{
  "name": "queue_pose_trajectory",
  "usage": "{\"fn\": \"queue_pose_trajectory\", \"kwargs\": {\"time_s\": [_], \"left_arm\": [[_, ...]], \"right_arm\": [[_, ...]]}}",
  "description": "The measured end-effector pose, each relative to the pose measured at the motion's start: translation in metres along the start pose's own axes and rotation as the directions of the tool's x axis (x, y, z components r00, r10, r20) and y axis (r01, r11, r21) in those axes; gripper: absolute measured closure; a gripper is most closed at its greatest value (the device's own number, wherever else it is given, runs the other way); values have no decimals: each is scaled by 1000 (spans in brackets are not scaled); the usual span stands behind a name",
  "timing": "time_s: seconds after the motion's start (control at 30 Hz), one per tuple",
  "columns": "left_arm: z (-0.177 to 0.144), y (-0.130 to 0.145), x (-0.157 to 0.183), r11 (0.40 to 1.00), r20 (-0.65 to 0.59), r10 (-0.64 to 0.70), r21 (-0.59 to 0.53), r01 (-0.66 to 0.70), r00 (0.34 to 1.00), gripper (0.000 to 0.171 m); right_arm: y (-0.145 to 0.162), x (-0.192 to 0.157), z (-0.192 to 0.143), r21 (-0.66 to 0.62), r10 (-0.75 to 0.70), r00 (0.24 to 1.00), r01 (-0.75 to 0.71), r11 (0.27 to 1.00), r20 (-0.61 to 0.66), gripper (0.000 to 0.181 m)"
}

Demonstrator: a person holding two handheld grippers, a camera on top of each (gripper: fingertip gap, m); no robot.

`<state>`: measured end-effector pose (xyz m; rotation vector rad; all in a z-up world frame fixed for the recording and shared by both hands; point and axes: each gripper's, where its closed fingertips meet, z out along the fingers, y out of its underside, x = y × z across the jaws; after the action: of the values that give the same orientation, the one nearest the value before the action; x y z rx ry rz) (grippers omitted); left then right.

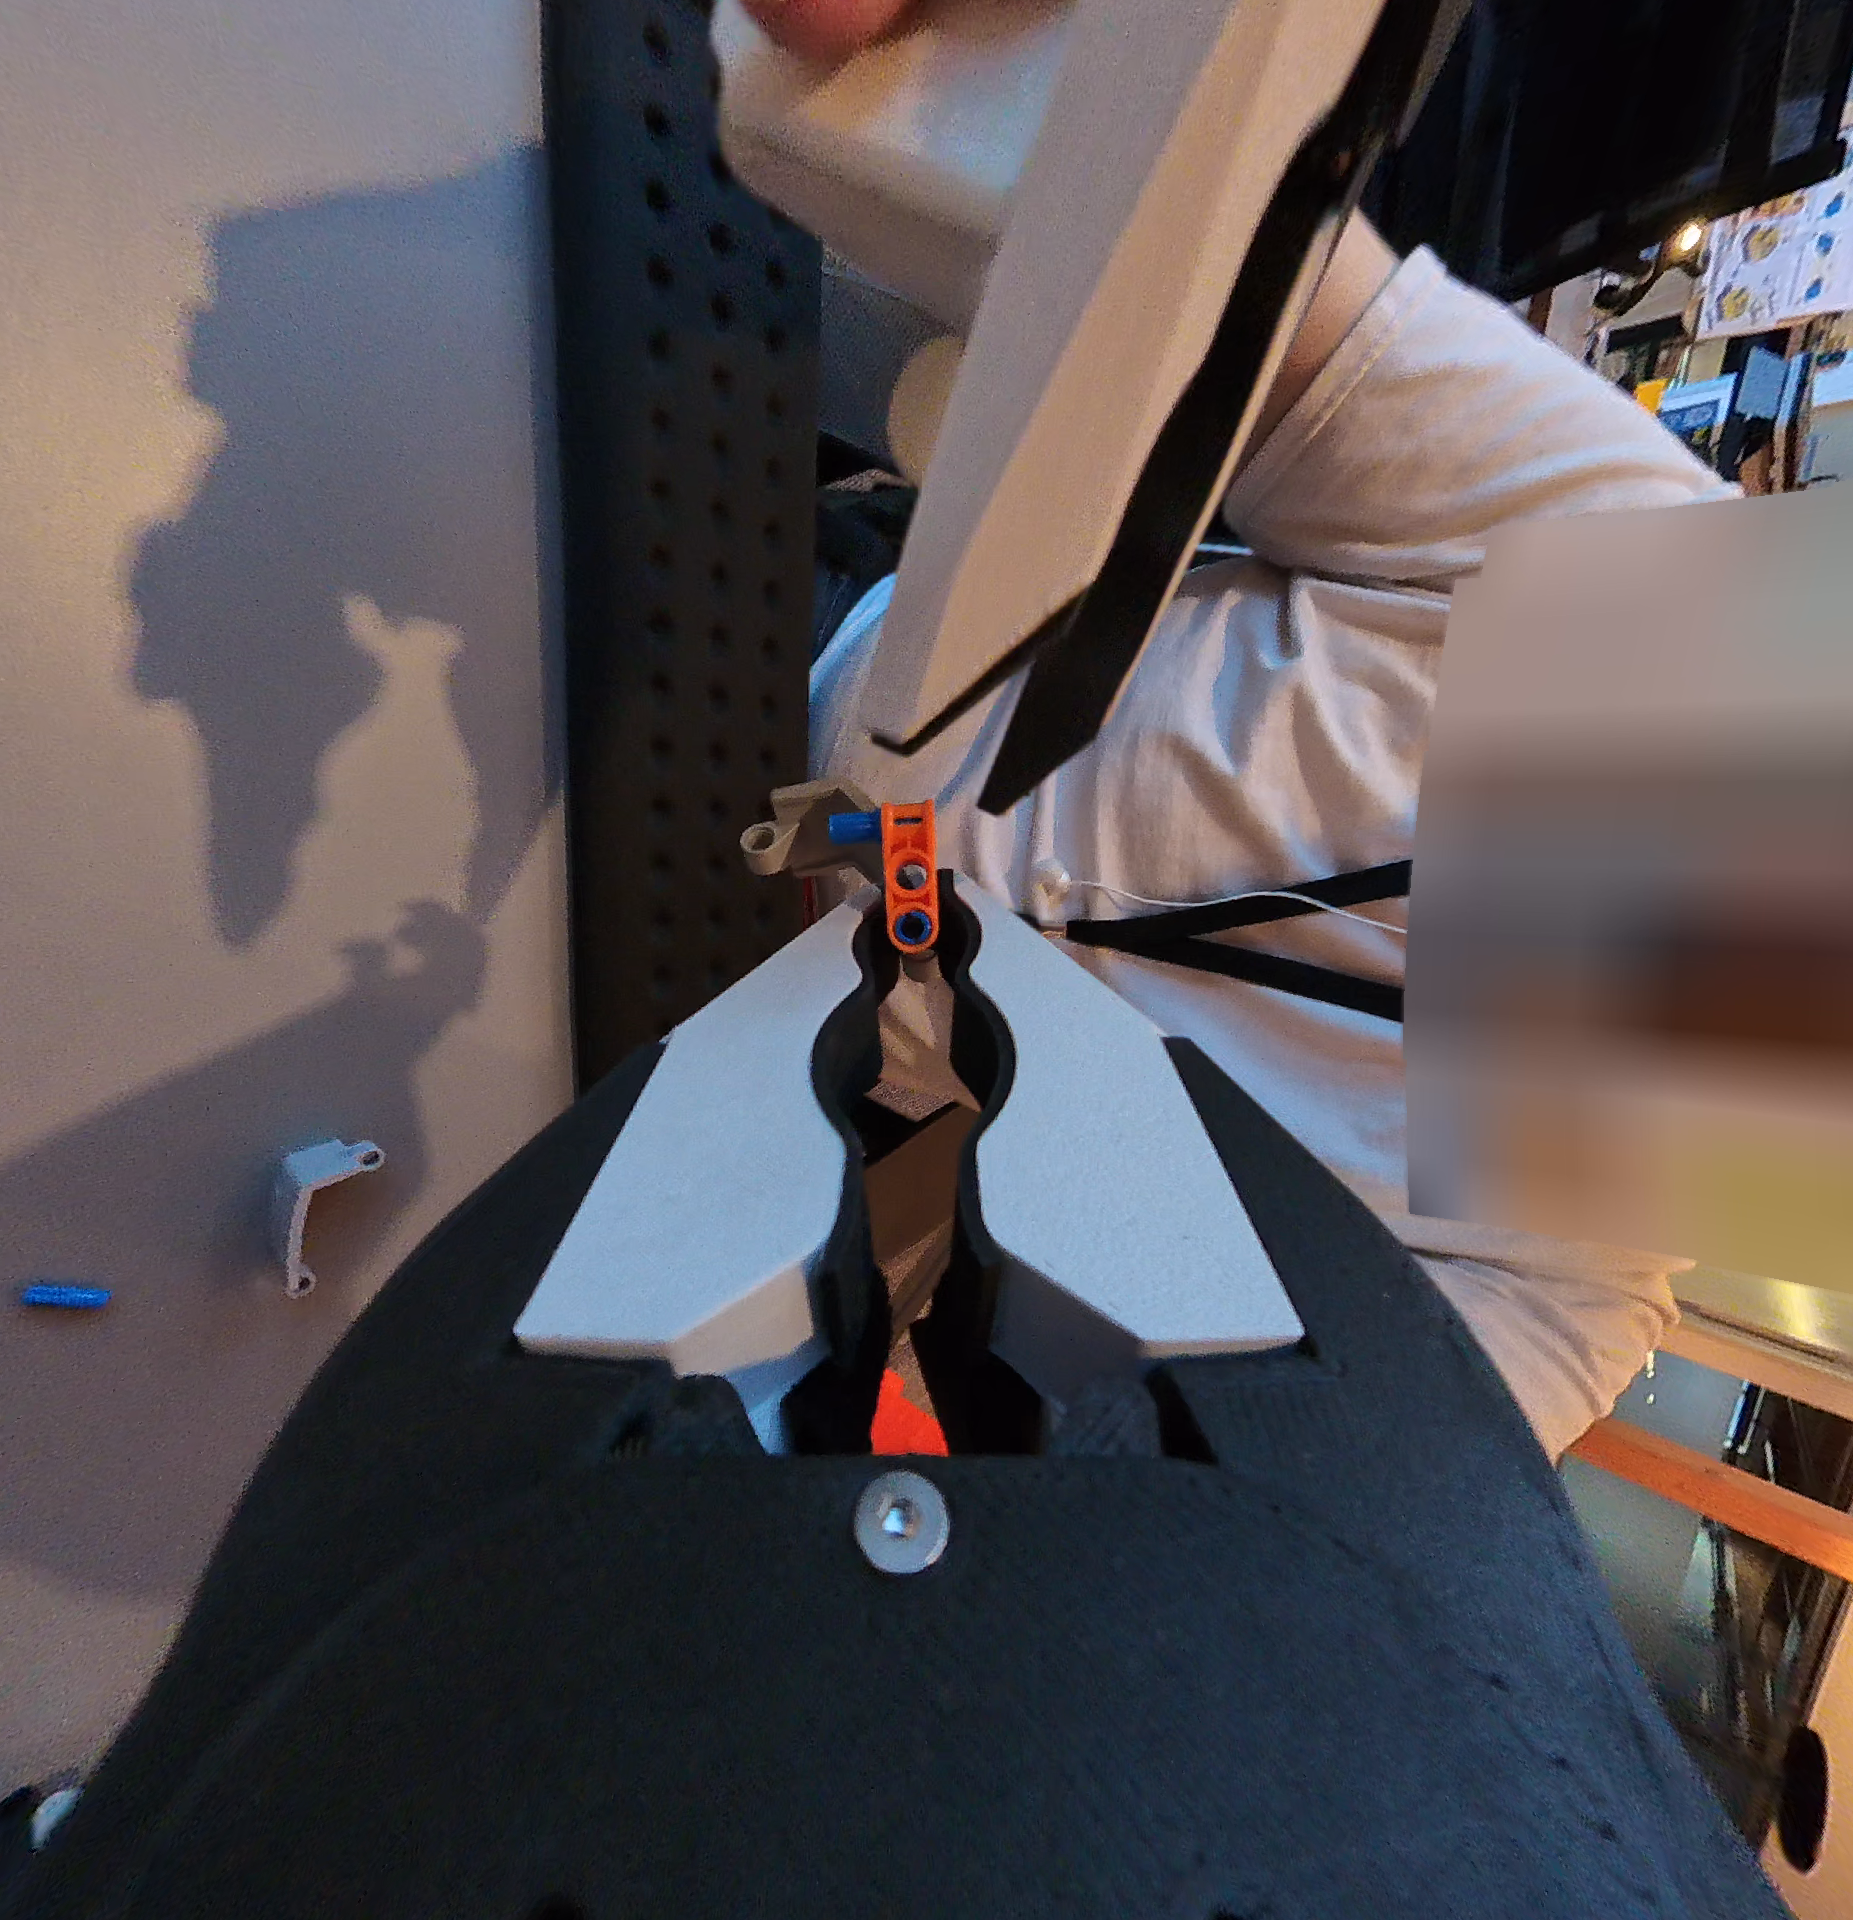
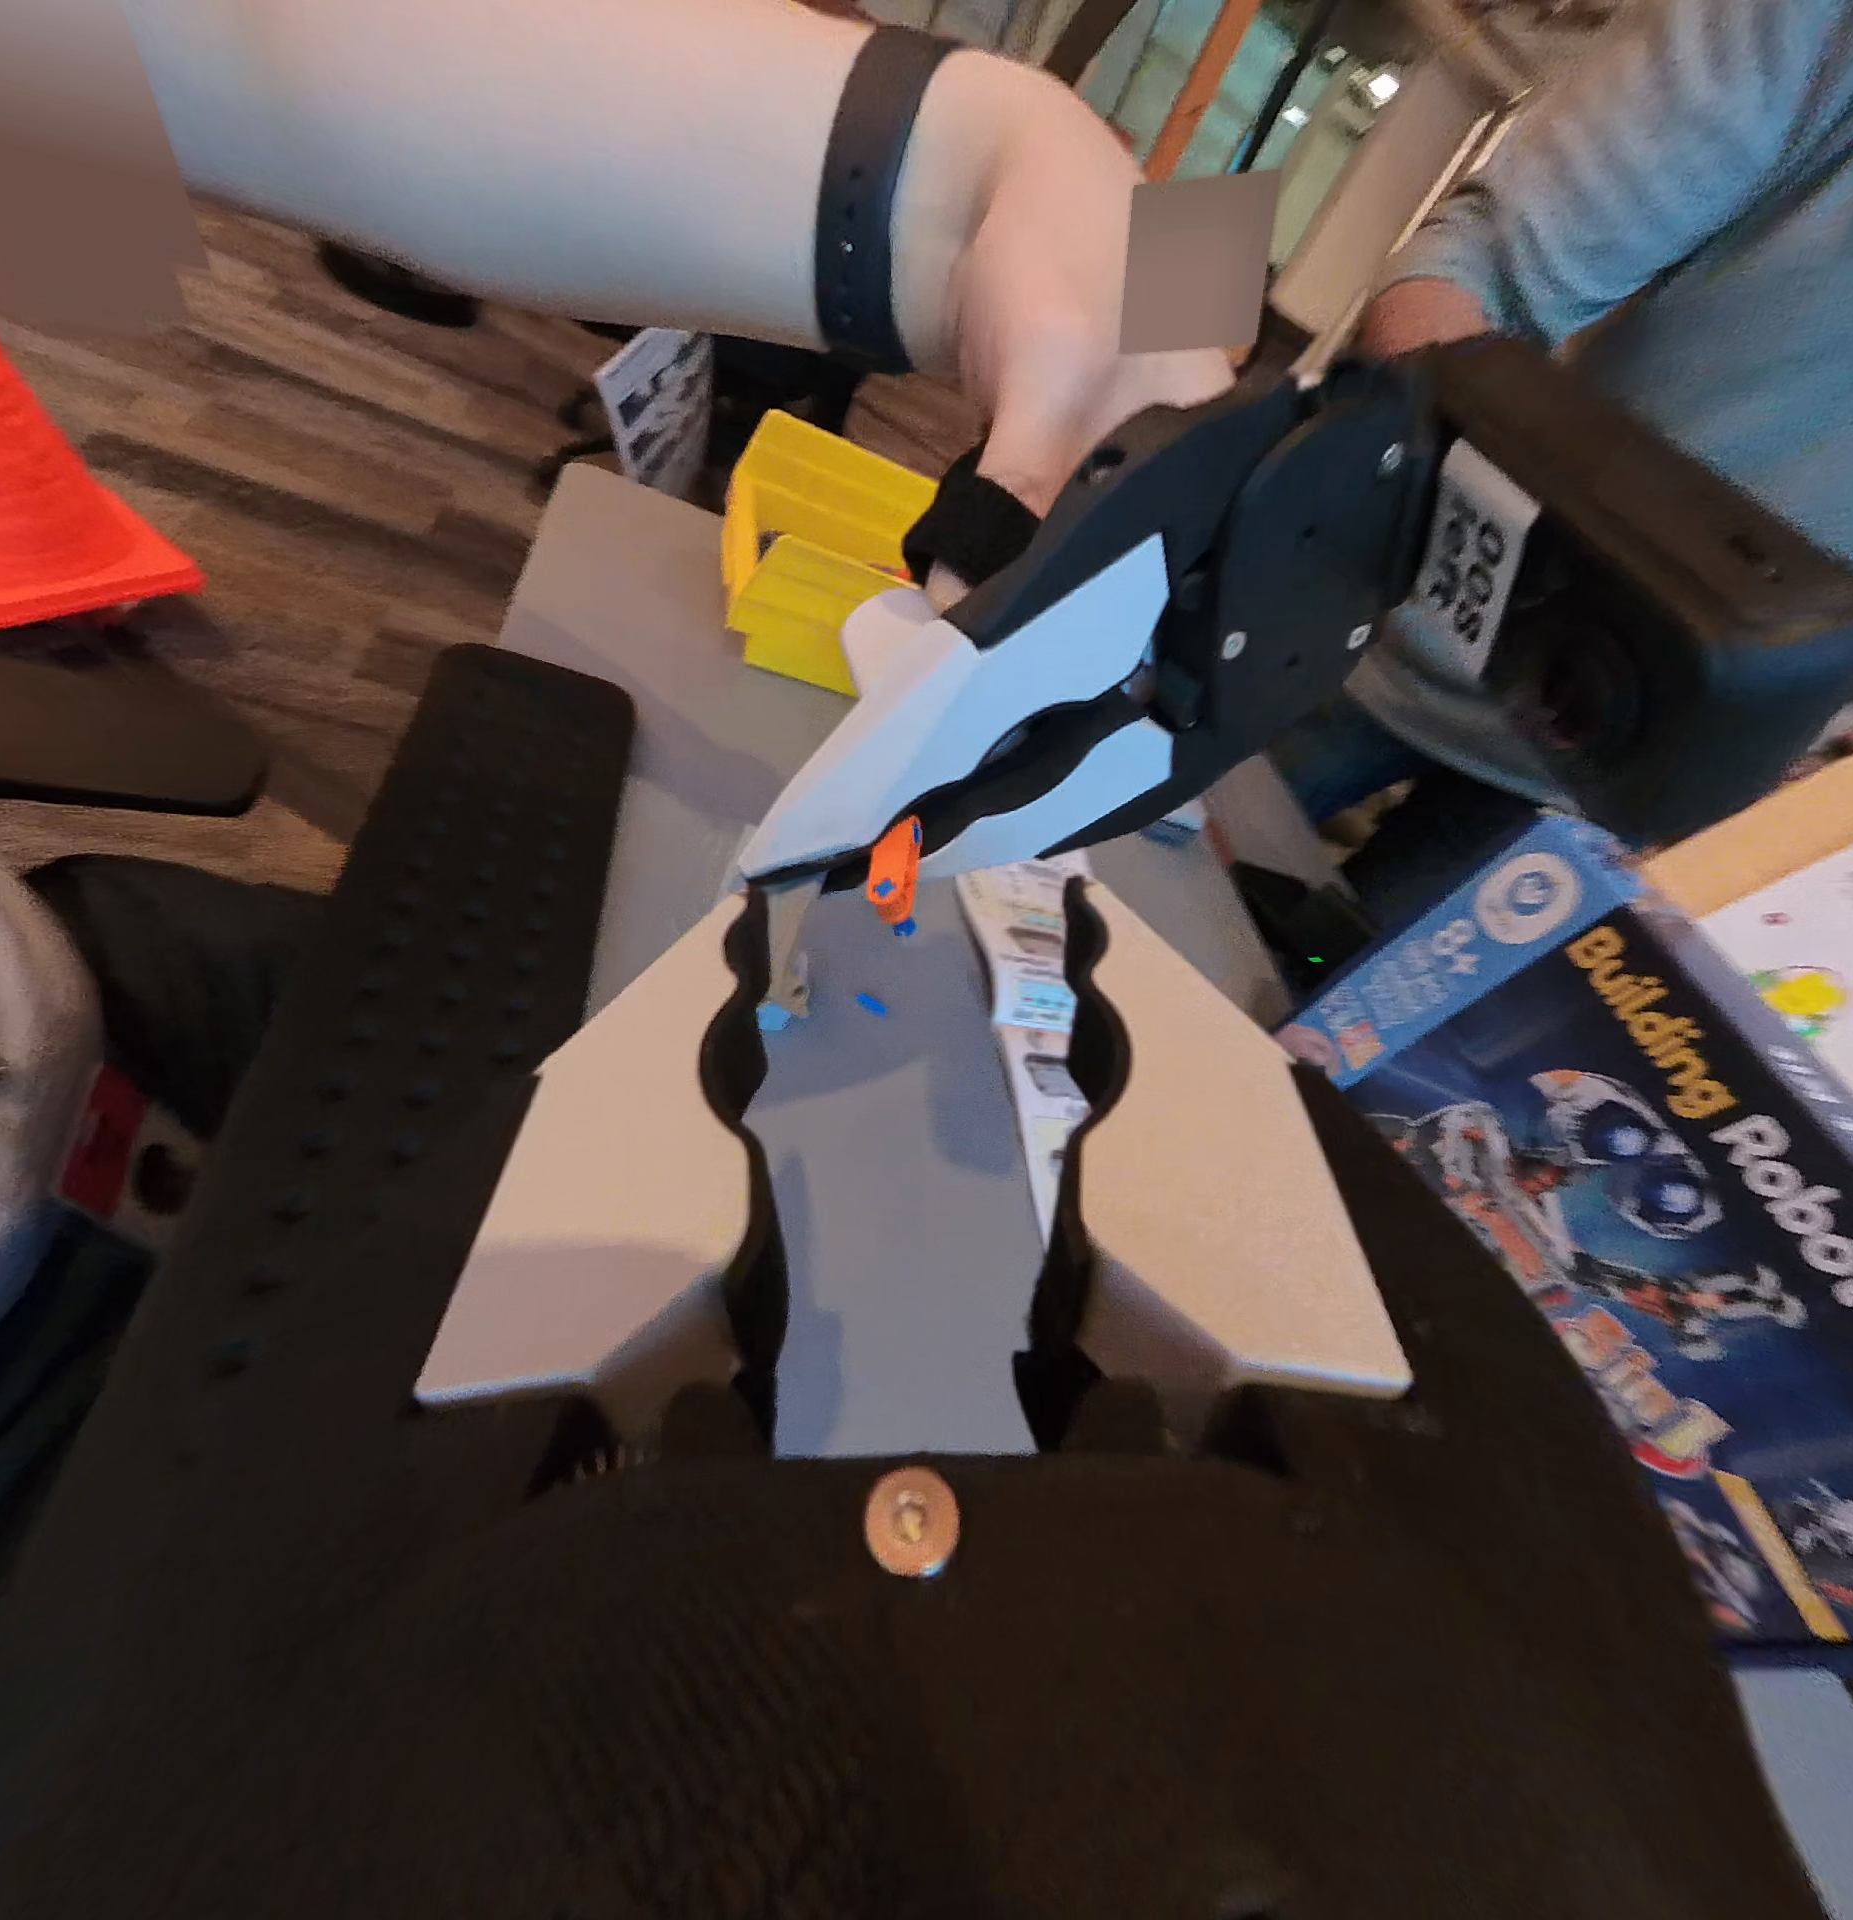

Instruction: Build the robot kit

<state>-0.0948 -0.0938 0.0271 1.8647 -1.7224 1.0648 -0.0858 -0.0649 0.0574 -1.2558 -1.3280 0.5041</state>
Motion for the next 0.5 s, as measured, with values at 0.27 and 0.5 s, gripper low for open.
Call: {"fn": "queue_pose_trajectory", "kwargs": {"time_s": [0.27,0.5], "left_arm": [[-3,-14,-3,996,-13,-83,41,83,996,166],[-10,-20,-3,991,-4,-112,69,112,994,167]], "right_arm": [[4,-6,17,-111,-139,981,124,986,-137,113],[10,1,21,-202,-253,943,210,957,-219,132]]}}
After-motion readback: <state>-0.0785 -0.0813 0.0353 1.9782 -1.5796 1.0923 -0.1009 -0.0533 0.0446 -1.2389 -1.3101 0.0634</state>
